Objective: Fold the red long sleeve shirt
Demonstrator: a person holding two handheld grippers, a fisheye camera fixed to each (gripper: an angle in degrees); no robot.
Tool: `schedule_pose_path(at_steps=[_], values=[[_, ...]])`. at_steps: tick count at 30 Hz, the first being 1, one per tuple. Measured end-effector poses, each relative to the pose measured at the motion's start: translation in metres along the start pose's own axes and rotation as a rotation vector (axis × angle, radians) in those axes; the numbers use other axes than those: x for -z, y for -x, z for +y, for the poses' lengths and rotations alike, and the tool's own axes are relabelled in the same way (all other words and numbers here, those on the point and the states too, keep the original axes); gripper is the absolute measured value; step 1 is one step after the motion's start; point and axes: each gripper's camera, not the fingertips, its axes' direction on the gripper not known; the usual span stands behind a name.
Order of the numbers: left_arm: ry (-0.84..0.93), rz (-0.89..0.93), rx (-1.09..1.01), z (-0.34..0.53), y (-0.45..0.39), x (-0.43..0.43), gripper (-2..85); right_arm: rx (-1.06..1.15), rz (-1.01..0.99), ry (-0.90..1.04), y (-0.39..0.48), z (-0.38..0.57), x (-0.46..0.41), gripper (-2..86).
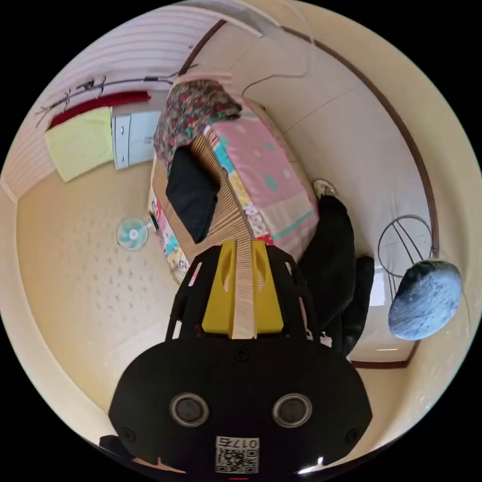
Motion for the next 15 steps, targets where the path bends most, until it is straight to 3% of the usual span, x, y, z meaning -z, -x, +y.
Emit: schedule_pose_path(at_steps=[1,7,10,15], values=[[0.114,0.037,-0.011,-0.003,0.003,-0.036,7.7,-0.07,-0.058,-0.081,-0.028,0.005,0.025,2.6],[0.029,0.04,-0.019,0.018,0.013,-0.038,0.9,-0.269,-0.285,-0.317,-0.122,0.037,0.079,2.0],[-0.089,0.122,-0.035,0.033,0.027,-0.004,0.2,-0.253,-0.315,-0.258,-0.136,0.033,0.065,1.8],[-0.266,0.515,-0.259,0.059,0.073,0.065,-0.3,-0.104,-0.31,-0.037,-0.114,0.013,0.008,1.3]])
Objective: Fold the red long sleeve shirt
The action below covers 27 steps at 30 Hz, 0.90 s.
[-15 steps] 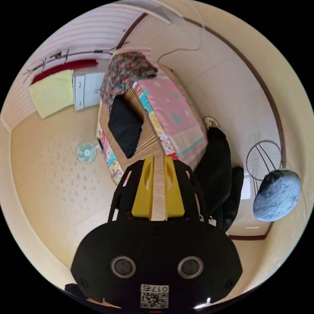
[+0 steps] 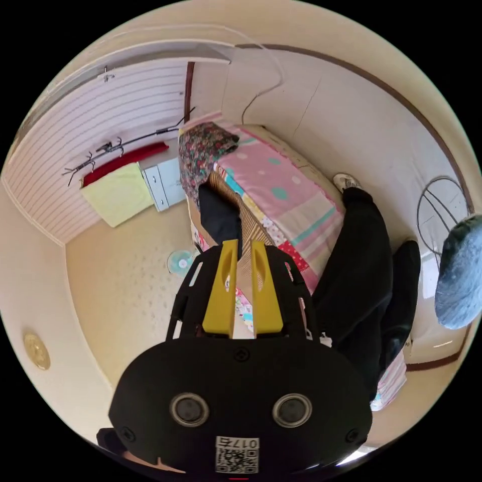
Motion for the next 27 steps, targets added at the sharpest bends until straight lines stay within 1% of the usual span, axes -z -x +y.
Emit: schedule_pose_path(at_steps=[1,2,3,4,5,6,7,8,10,11,13,14,16,17,18,19,20,21,22,23,24,25,26,27], values=[[-0.033,0.11,-0.124,0.002,-0.007,0.023,-0.3,0.054,0.032,0.078,0.008,-0.002,-0.021,1.2],[-0.102,0.192,-0.26,0.007,-0.018,0.05,-0.4,0.087,0.049,0.119,0.013,-0.002,-0.032,1.1],[-0.143,0.228,-0.325,0.011,-0.024,0.064,-0.4,0.16,0.075,0.203,0.024,-0.001,-0.054,1.1],[-0.209,0.314,-0.44,0.019,-0.034,0.089,-0.4,0.232,0.077,0.291,0.035,0.004,-0.077,1.1],[-0.273,0.416,-0.539,0.028,-0.043,0.109,-0.5,0.267,0.066,0.337,0.04,0.007,-0.088,1.2],[-0.308,0.472,-0.585,0.033,-0.046,0.119,-0.5,0.329,0.032,0.439,0.051,0.017,-0.112,1.3],[-0.375,0.585,-0.666,0.044,-0.052,0.133,-0.5,0.375,0.008,0.541,0.062,0.029,-0.136,1.6],[-0.428,0.701,-0.722,0.053,-0.058,0.142,-0.5,0.4,0.001,0.593,0.068,0.036,-0.147,1.8],[-0.484,0.825,-0.777,0.063,-0.073,0.151,-0.5,0.55,-0.003,0.825,0.097,0.078,-0.189,3.0],[-0.516,0.872,-0.83,0.07,-0.087,0.156,-0.5,0.6,0.005,0.889,0.105,0.092,-0.199,3.4],[-0.541,0.925,-0.925,0.079,-0.115,0.16,-0.5,0.788,0.011,1.135,0.136,0.156,-0.226,6.9],[-0.507,0.977,-0.98,0.08,-0.135,0.157,-0.5,0.825,-0.008,1.198,0.143,0.174,-0.23,8.2],[-0.445,1.017,-1.05,0.084,-0.166,0.148,-0.5,0.895,-0.145,1.443,0.162,0.247,-0.236,13.2],[-0.401,1.031,-1.078,0.088,-0.188,0.14,-0.5,0.897,-0.183,1.5,0.165,0.264,-0.235,13.9],[-0.366,1.042,-1.088,0.089,-0.2,0.135,-0.5,0.899,-0.254,1.617,0.168,0.298,-0.233,15.3],[-0.276,1.052,-1.123,0.095,-0.227,0.125,-0.5,0.888,-0.29,1.743,0.166,0.33,-0.231,16.1],[-0.207,1.022,-1.164,0.104,-0.254,0.118,-0.5,0.881,-0.302,1.808,0.164,0.344,-0.229,16.5],[-0.175,0.992,-1.189,0.11,-0.268,0.115,-0.5,0.866,-0.312,1.911,0.158,0.37,-0.225,16.4],[-0.11,0.897,-1.217,0.121,-0.295,0.11,-0.4,0.885,-0.288,1.975,0.151,0.388,-0.219,15.6],[-0.047,0.745,-1.205,0.131,-0.32,0.104,-0.4,0.91,-0.267,1.987,0.148,0.394,-0.216,14.7],[-0.02,0.669,-1.198,0.135,-0.331,0.101,-0.4,0.99,-0.2,1.967,0.142,0.4,-0.208,12.4],[0.013,0.546,-1.174,0.143,-0.348,0.097,-0.3,1.038,-0.184,1.927,0.139,0.397,-0.201,9.4],[0.028,0.47,-1.115,0.148,-0.361,0.093,-0.3,1.041,-0.189,1.902,0.138,0.392,-0.198,8.9],[0.042,0.436,-1.07,0.149,-0.367,0.09,-0.4,1.031,-0.197,1.847,0.137,0.38,-0.194,7.8]])
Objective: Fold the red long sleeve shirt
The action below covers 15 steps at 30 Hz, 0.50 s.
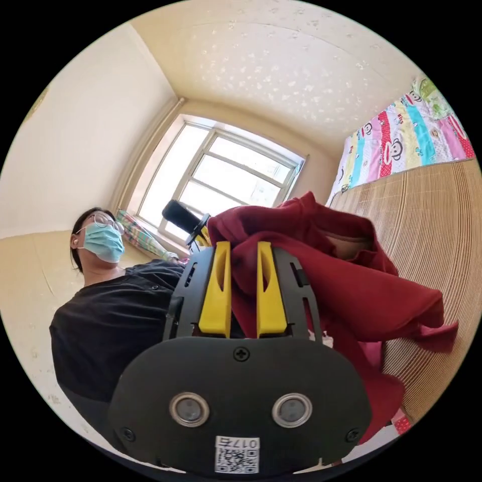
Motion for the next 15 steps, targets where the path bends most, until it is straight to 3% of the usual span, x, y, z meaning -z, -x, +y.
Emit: schedule_pose_path(at_steps=[2,5,9,15], values=[[0.038,-0.156,0.238,-0.007,-0.002,-0.017,-0.5,0.0,0.023,-0.097,0.0,0.013,0.015,6.8],[0.078,-0.407,0.333,-0.01,-0.012,-0.03,-0.5,0.012,-0.007,-0.26,0.001,0.035,0.037,5.8],[0.077,-0.465,0.357,-0.014,-0.02,-0.037,-0.5,0.019,-0.013,-0.357,0.007,0.056,0.038,5.2],[0.1,-0.567,0.352,-0.021,-0.034,-0.054,-0.4,0.058,-0.035,-0.339,0.019,0.062,0.007,5.5]])
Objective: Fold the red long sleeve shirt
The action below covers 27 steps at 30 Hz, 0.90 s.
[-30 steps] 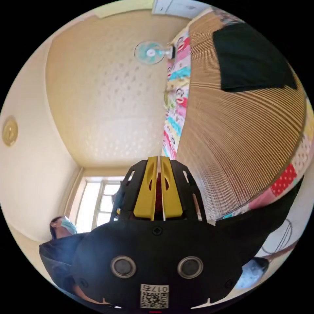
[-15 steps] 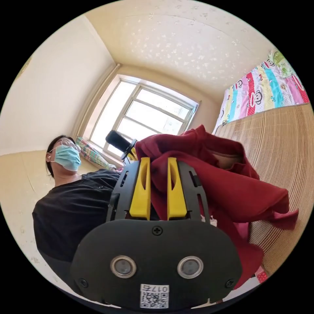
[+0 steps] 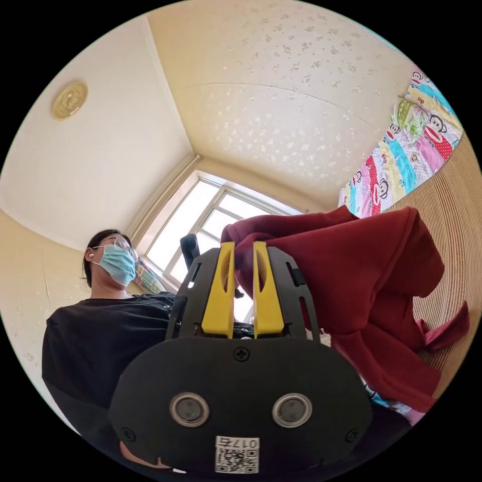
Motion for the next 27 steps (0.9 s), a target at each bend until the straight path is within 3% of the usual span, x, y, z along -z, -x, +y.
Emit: schedule_pose_path(at_steps=[27], values=[[0.014,0.06,0.026,-0.052,0.009,-0.031,-0.3,0.028,0.044,0.095,0.01,0.034,-0.08,5.4]])
